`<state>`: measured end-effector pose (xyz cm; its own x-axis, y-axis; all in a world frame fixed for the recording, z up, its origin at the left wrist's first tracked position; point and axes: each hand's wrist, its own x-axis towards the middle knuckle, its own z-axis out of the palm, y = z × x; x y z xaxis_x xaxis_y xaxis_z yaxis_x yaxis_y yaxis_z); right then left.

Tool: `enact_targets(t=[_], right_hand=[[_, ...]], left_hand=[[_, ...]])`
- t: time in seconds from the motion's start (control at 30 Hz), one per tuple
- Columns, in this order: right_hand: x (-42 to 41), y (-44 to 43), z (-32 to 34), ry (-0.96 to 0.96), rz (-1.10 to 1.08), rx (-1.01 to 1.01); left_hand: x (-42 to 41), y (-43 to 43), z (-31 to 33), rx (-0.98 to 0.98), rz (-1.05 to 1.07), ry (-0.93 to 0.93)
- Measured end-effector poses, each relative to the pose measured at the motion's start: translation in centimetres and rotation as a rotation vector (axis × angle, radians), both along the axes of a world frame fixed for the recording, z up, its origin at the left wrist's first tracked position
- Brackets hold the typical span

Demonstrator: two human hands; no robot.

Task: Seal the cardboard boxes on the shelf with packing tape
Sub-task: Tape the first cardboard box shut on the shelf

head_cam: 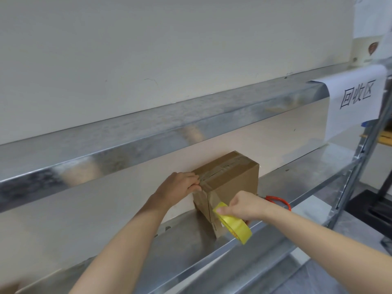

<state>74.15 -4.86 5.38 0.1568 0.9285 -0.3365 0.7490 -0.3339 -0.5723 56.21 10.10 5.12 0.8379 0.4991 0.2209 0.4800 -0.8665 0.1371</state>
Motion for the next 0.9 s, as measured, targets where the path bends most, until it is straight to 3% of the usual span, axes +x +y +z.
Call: enact_targets(t=[0.13,0.3,0.5,0.9], right_hand=[[0.0,0.4,0.0,0.041,-0.015,-0.017],[-0.1,0.3,-0.2,0.059,-0.012,-0.04],[-0.3,0.2,0.0,0.063,-0.024,-0.047],[-0.5,-0.2,0.3,0.053,-0.034,-0.052]], left_hand=[[-0.1,-0.3,-0.4,-0.06,-0.02,-0.013],[-0.1,-0.9,-1.3,-0.161,0.082,-0.198],[0.0,-1.2,-2.1,-0.113,0.146,-0.256],[0.7,-1.7,-1.9,-0.358,0.226,-0.21]])
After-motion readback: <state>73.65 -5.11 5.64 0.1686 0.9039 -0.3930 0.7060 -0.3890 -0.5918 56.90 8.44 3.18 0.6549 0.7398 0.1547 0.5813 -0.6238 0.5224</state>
